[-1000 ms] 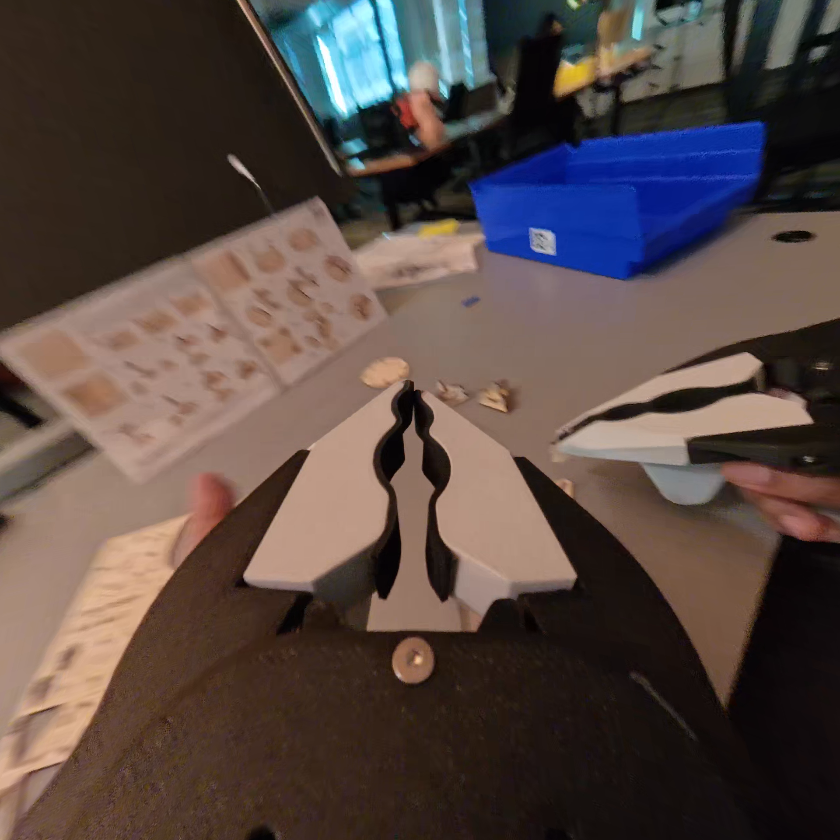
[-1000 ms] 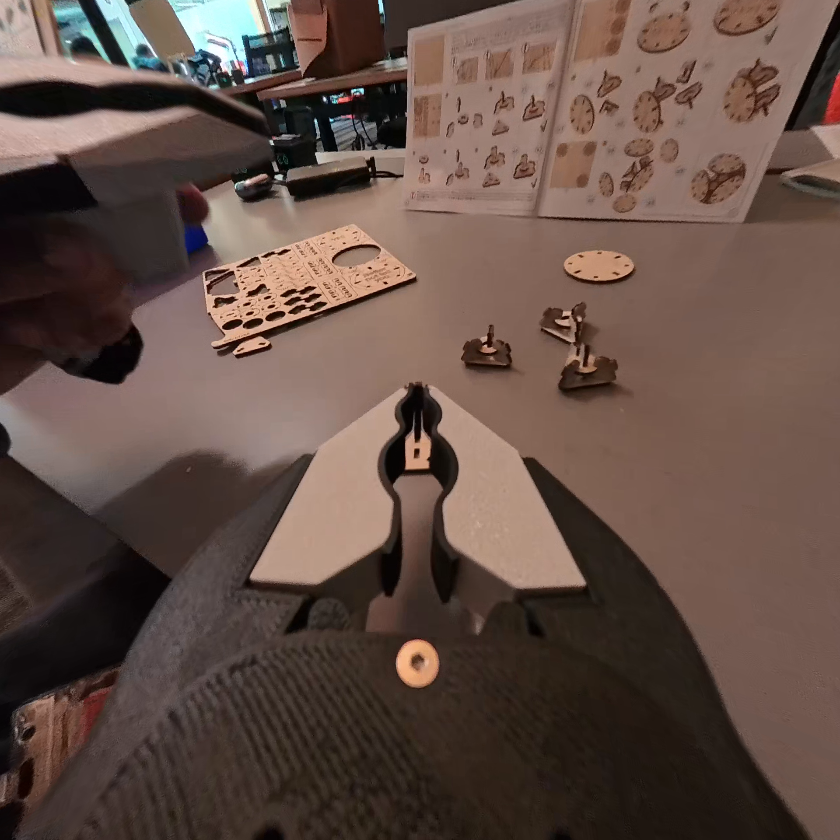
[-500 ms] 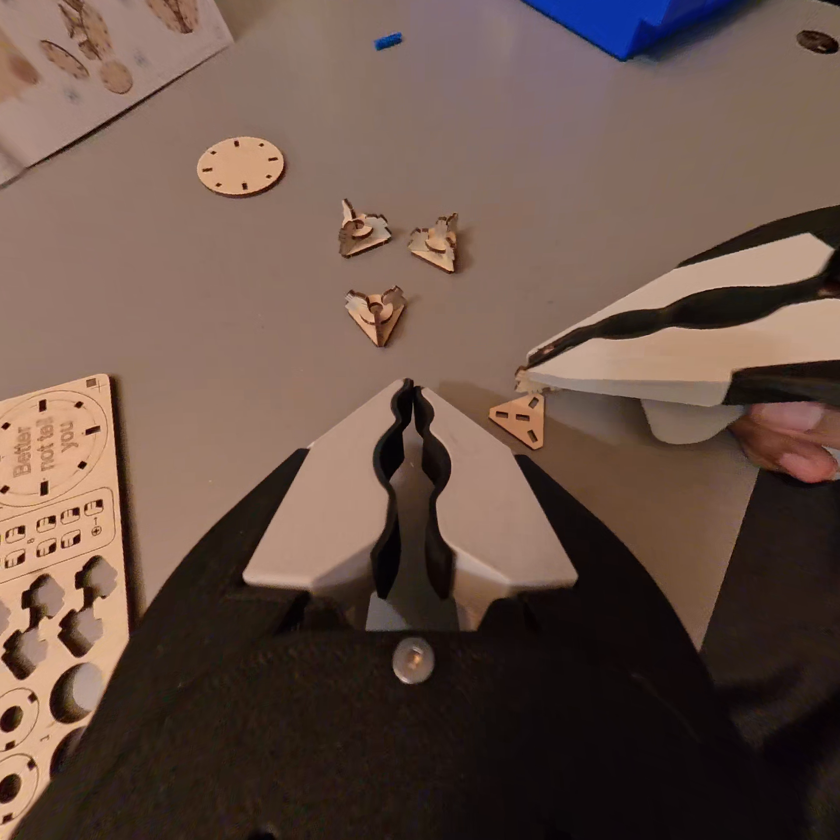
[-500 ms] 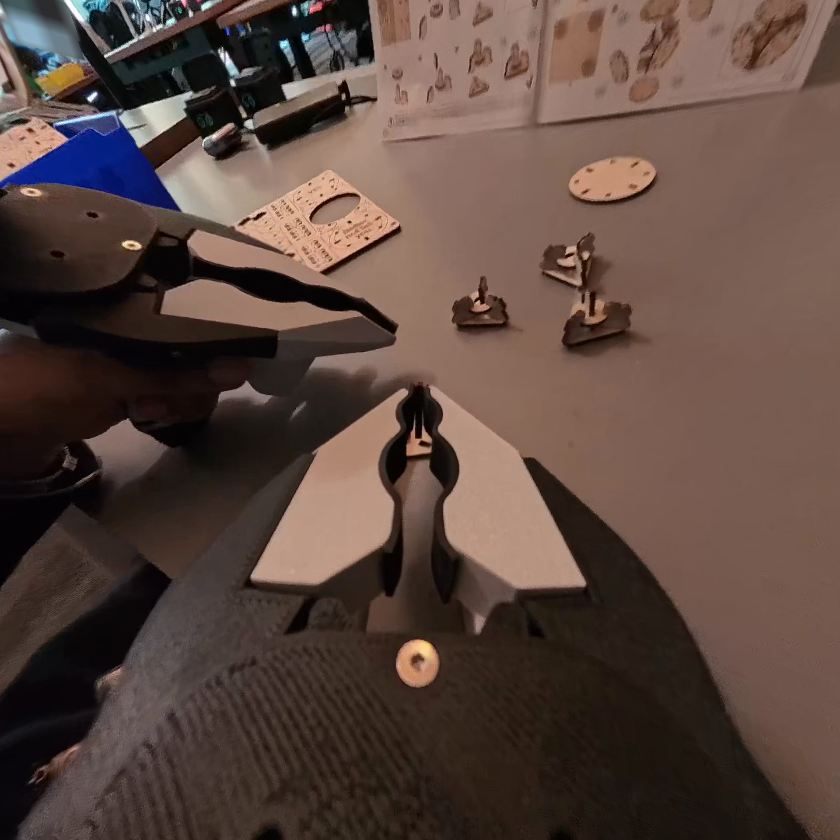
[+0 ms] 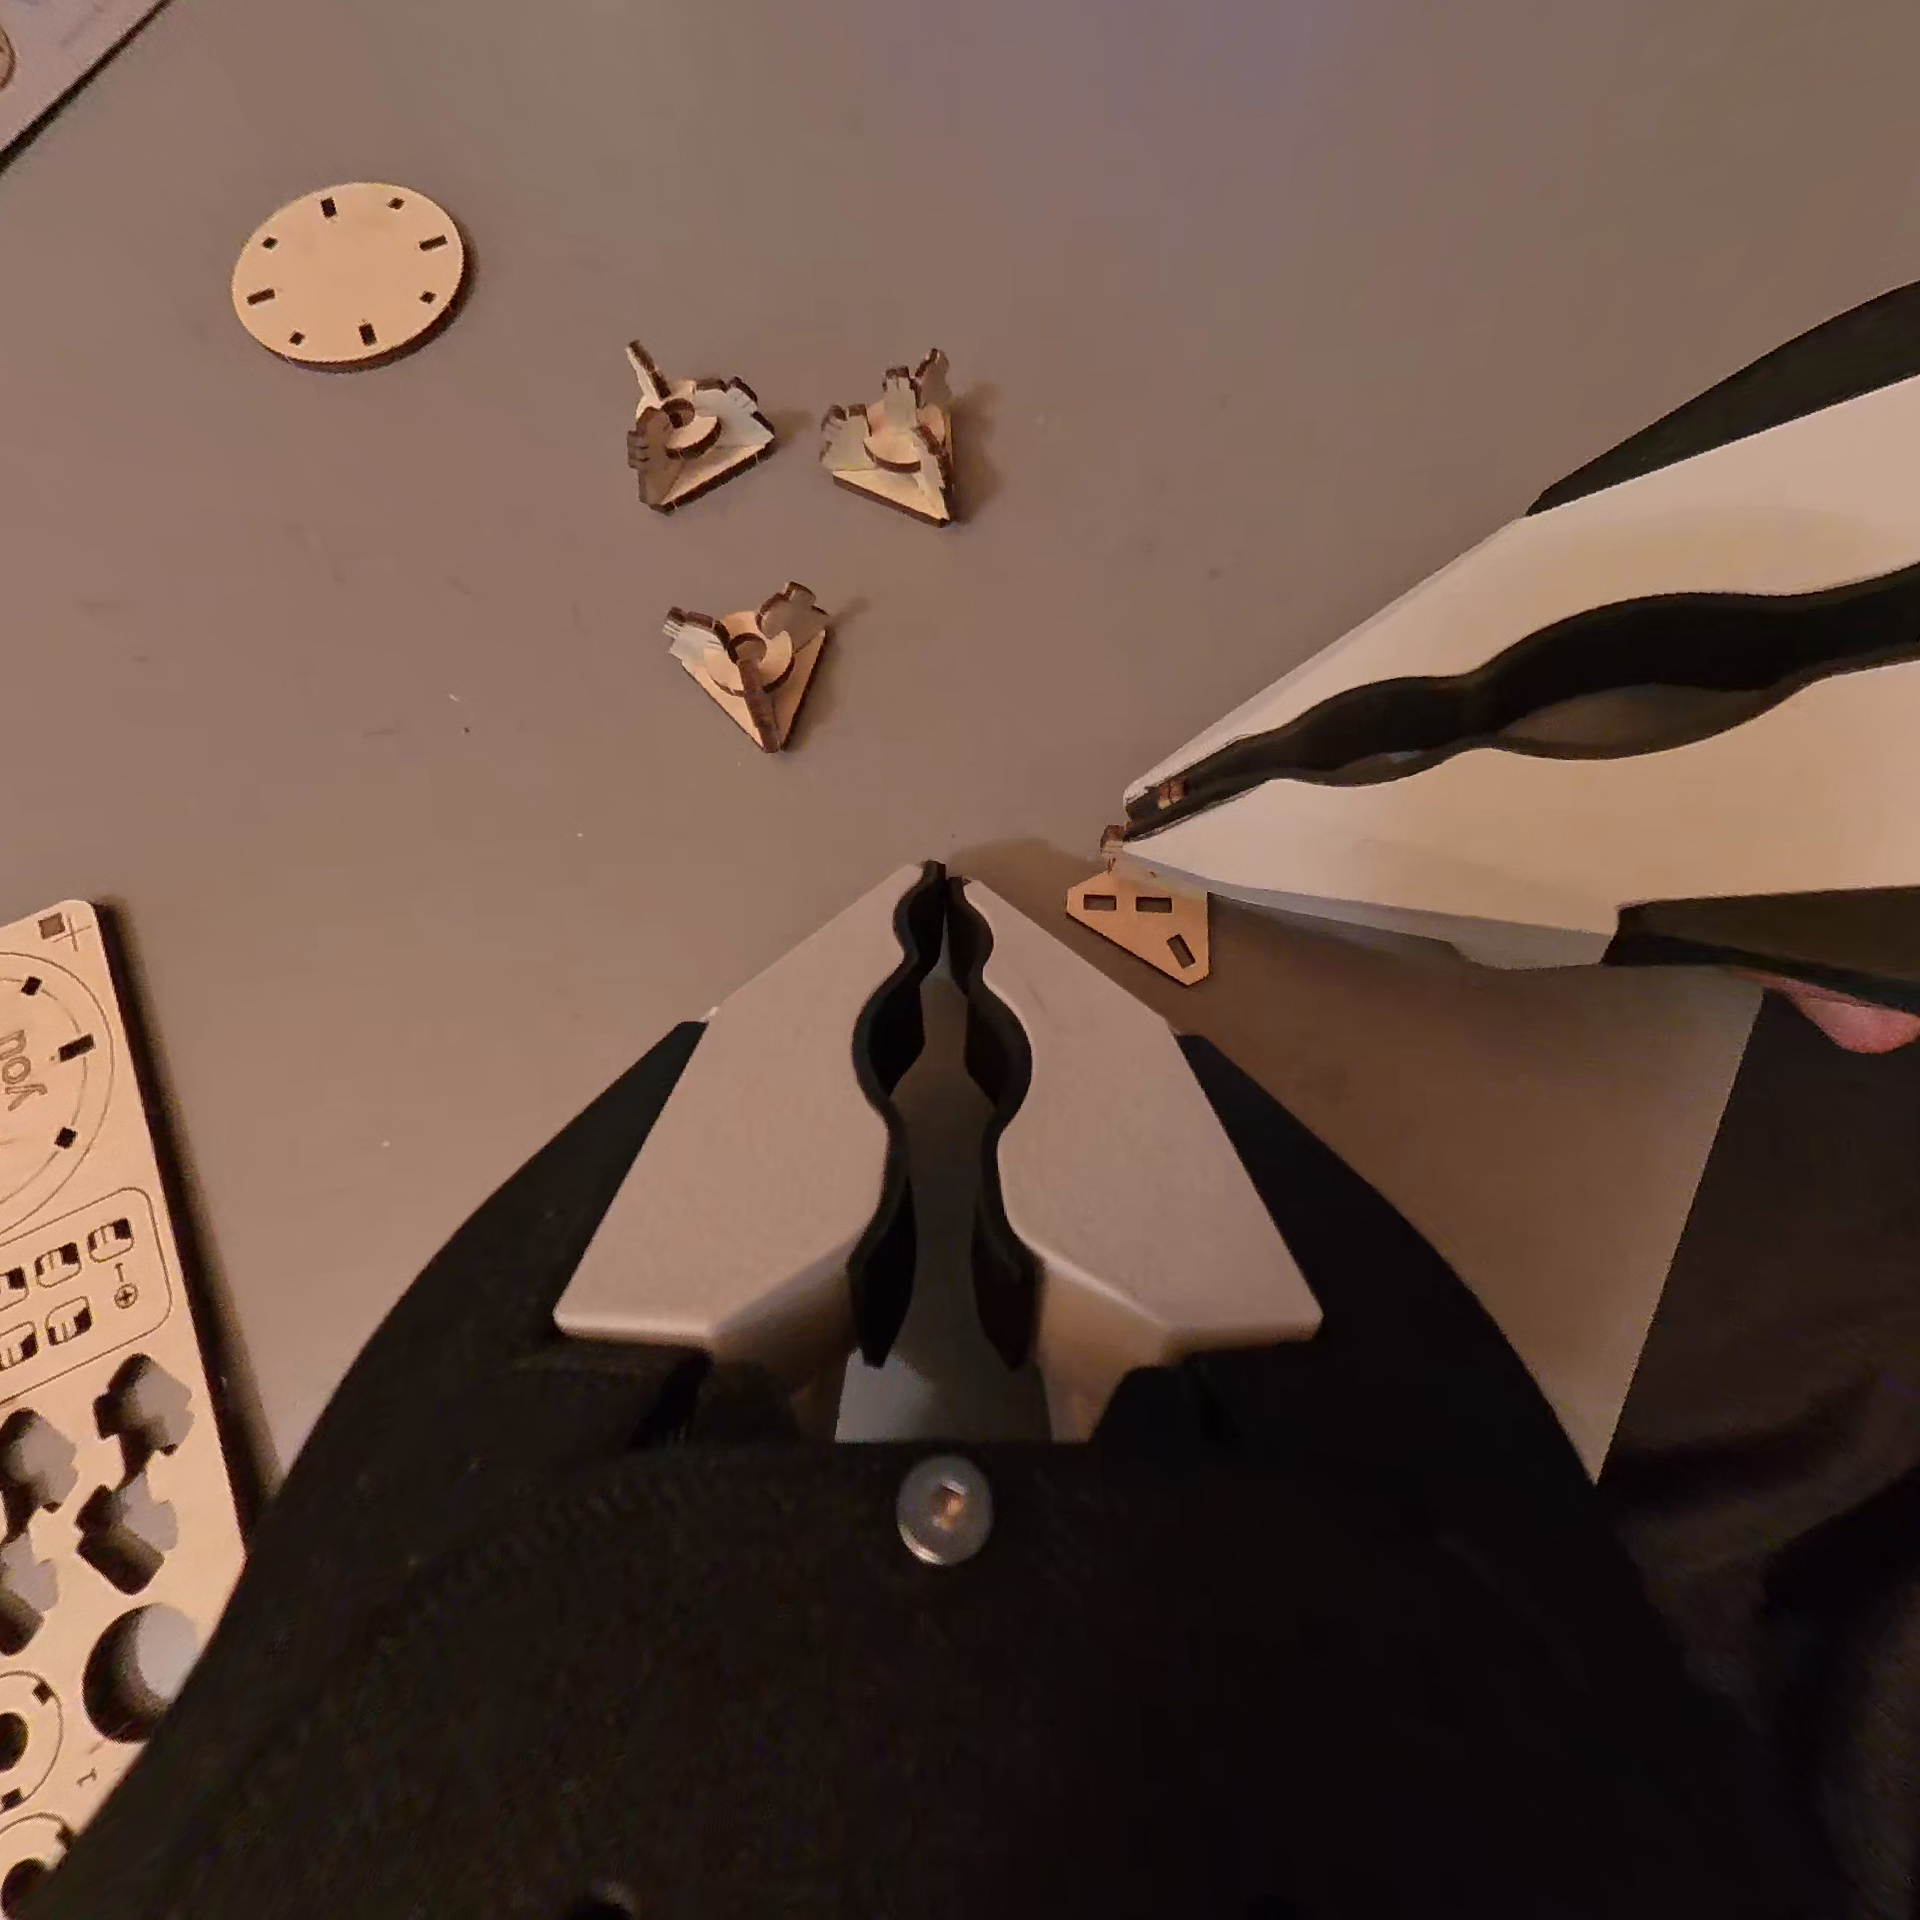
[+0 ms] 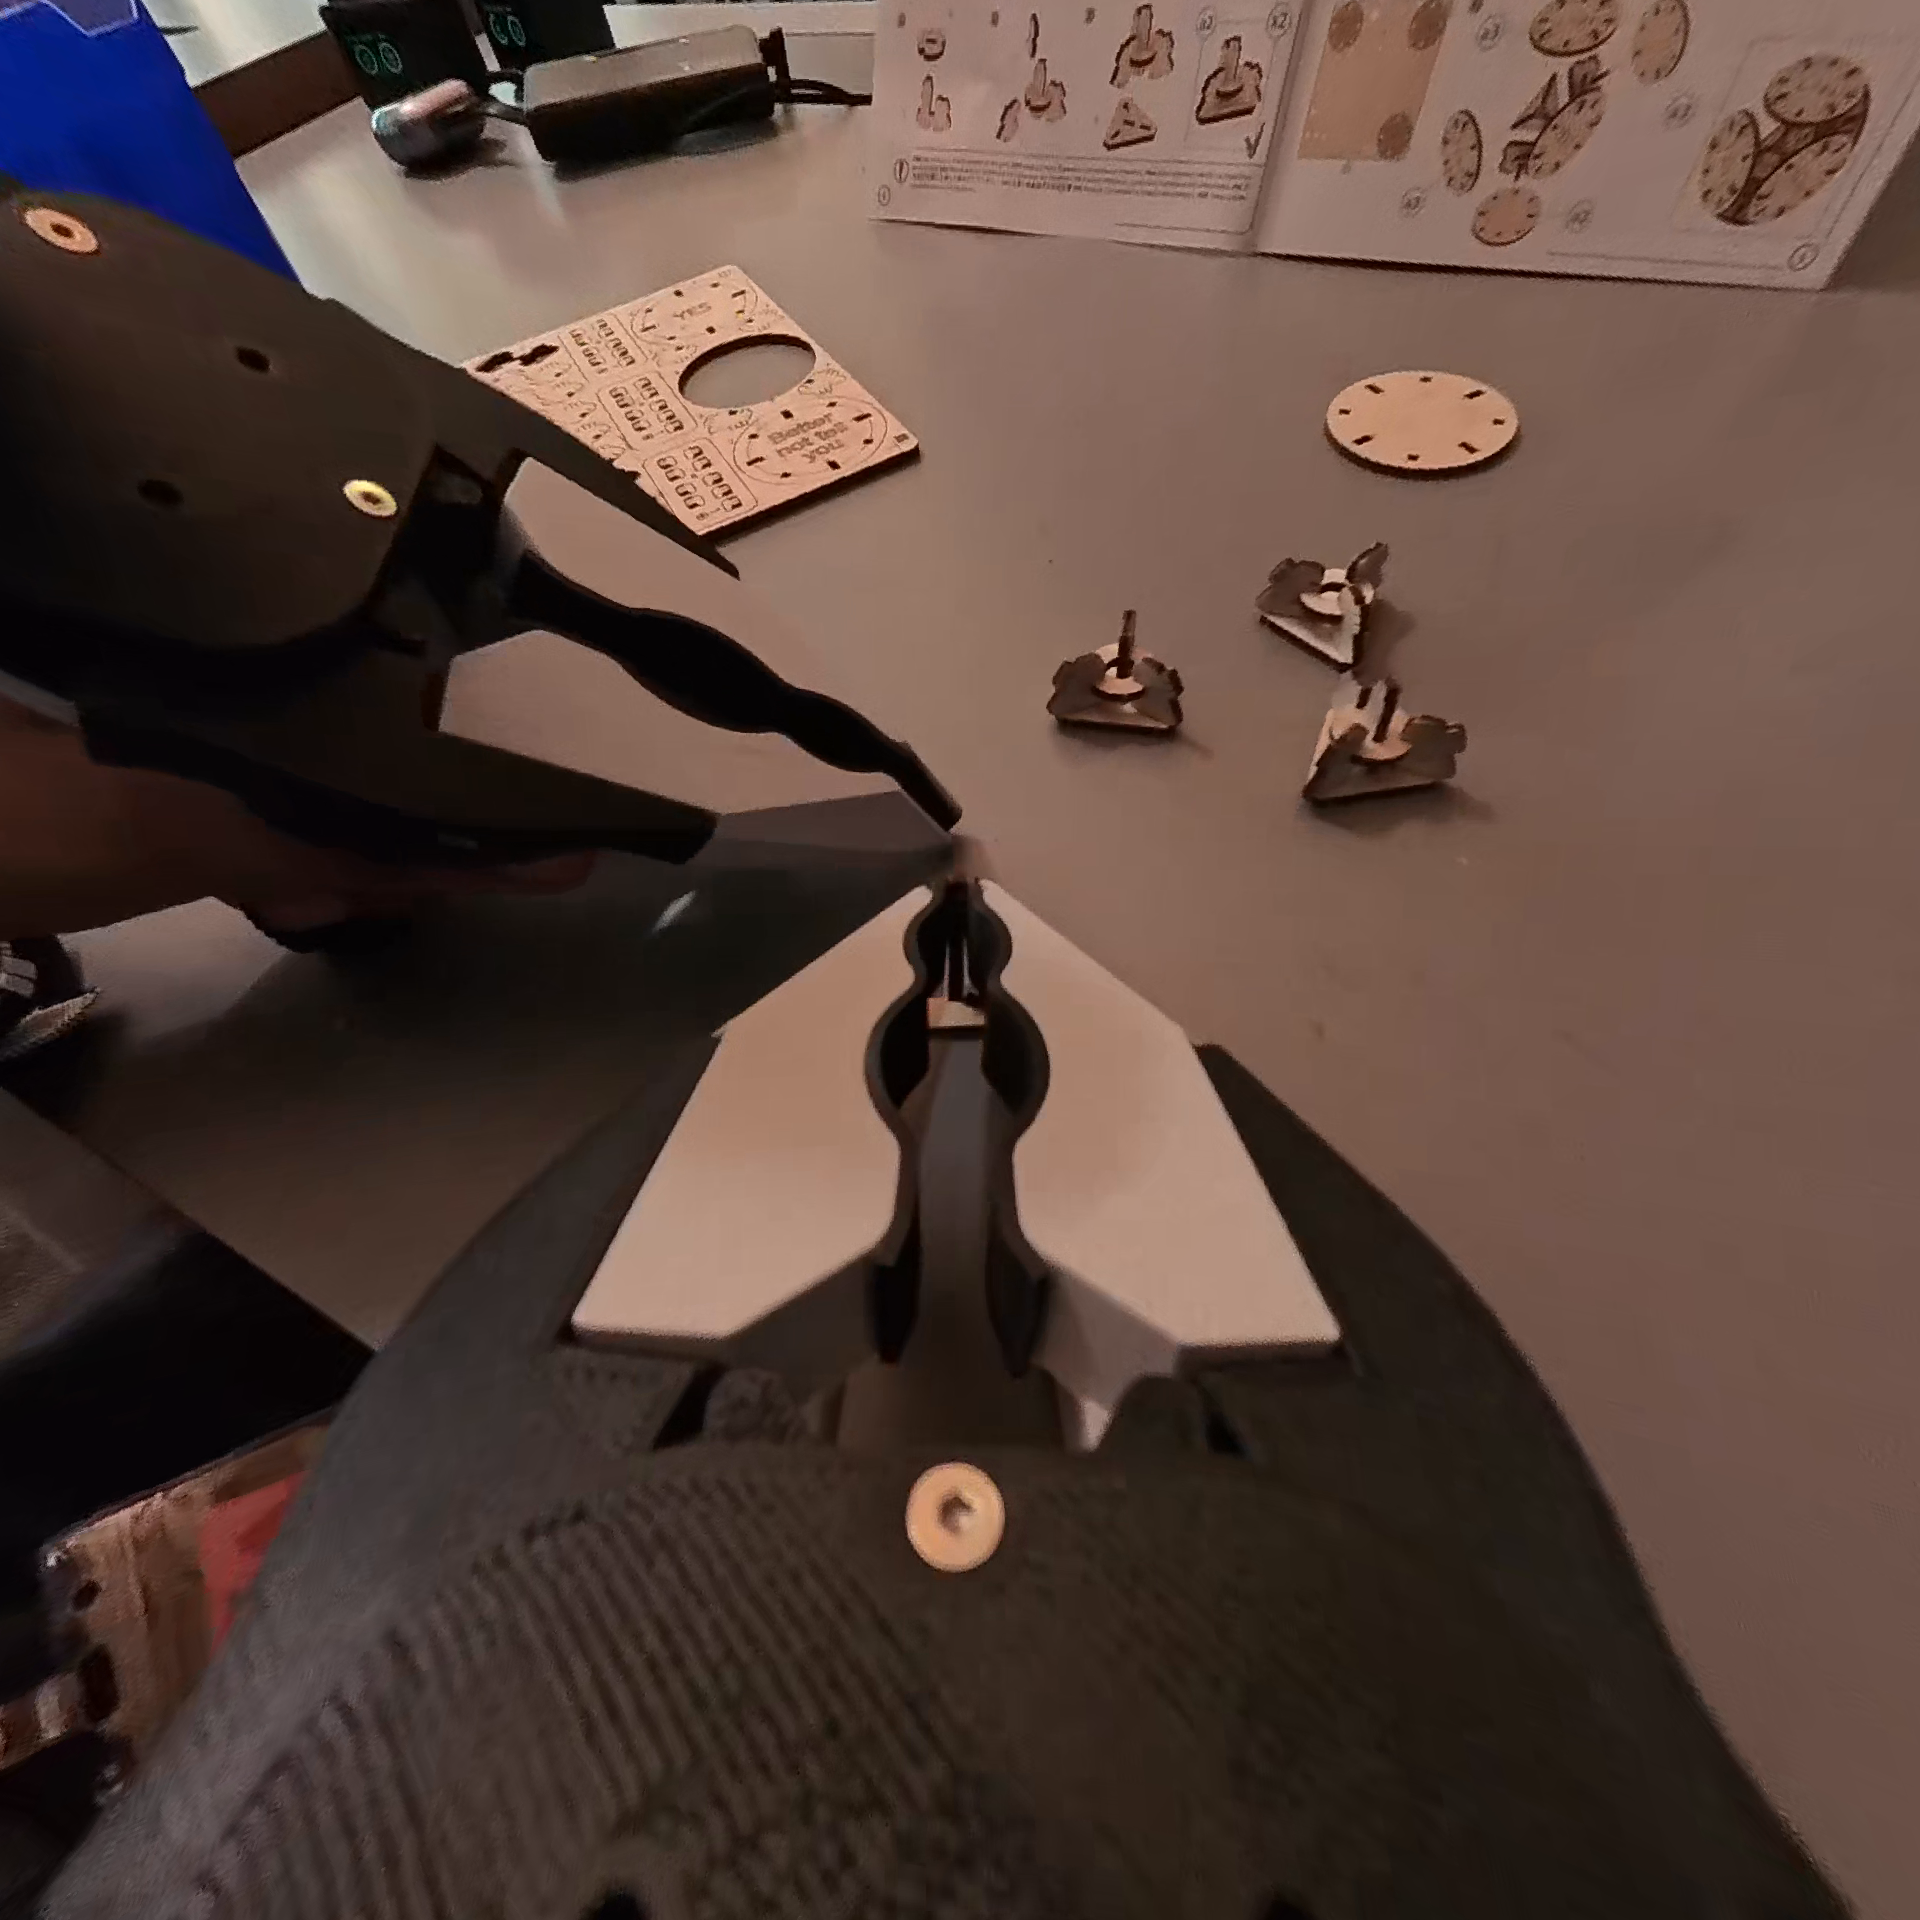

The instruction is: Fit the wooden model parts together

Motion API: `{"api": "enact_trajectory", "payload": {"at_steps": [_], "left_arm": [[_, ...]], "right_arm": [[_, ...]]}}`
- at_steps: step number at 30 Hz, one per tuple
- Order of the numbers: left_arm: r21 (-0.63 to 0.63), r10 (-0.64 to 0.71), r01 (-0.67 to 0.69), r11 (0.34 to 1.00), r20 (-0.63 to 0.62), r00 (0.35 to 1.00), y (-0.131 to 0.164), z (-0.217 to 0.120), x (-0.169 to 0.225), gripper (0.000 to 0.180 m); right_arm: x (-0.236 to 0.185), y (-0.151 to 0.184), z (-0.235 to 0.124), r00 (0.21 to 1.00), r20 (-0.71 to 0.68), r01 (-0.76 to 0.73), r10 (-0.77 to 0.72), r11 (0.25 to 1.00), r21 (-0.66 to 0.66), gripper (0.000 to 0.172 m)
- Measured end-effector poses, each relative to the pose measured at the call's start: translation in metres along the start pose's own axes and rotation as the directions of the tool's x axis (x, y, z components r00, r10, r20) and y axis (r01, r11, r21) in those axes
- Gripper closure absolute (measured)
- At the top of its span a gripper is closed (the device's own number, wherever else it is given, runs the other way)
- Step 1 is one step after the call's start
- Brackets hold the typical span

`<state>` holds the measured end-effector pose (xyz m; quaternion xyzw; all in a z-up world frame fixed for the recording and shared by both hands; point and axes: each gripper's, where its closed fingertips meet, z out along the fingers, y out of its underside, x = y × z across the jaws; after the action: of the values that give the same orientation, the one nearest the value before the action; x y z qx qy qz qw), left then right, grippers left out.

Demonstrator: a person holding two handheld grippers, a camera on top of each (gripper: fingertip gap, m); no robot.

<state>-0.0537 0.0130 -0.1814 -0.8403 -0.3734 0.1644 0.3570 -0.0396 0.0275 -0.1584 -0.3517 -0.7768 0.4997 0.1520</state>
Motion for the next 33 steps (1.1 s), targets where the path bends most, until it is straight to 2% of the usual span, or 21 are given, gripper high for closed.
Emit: {"api": "enact_trajectory", "payload": {"at_steps": [14,22,26,27,30,33], "left_arm": [[-0.016,-0.21,0.21,0.977,-0.167,0.963,0.0,0.0,-0.002,0.18],[-0.016,-0.174,0.173,0.985,-0.13,0.976,0.001,0.0,-0.002,0.18],[-0.017,-0.142,0.141,0.99,-0.1,0.985,0.001,0.001,-0.002,0.179],[-0.017,-0.138,0.137,0.99,-0.097,0.986,0.002,0.001,-0.002,0.179],[-0.017,-0.141,0.14,0.99,-0.099,0.985,0.002,0.001,-0.002,0.179],[-0.018,-0.152,0.151,0.988,-0.111,0.982,0.002,0.001,-0.002,0.179]], "right_arm": [[-0.003,0.003,0.005,0.999,-0.01,0.04,-0.041,0.998,-0.038,0.171],[-0.001,0.004,0.004,0.999,-0.02,0.026,-0.027,0.999,-0.041,0.171],[-0.002,0.017,0.003,0.994,-0.046,0.091,-0.098,0.987,-0.135,0.165],[-0.003,0.018,0.001,0.99,-0.052,0.121,-0.129,0.983,-0.135,0.159],[-0.006,0.014,-0.004,0.98,-0.07,0.178,-0.185,0.979,-0.104,0.158],[-0.004,0.007,-0.01,0.983,-0.073,0.162,-0.168,0.983,-0.081,0.158]]}}
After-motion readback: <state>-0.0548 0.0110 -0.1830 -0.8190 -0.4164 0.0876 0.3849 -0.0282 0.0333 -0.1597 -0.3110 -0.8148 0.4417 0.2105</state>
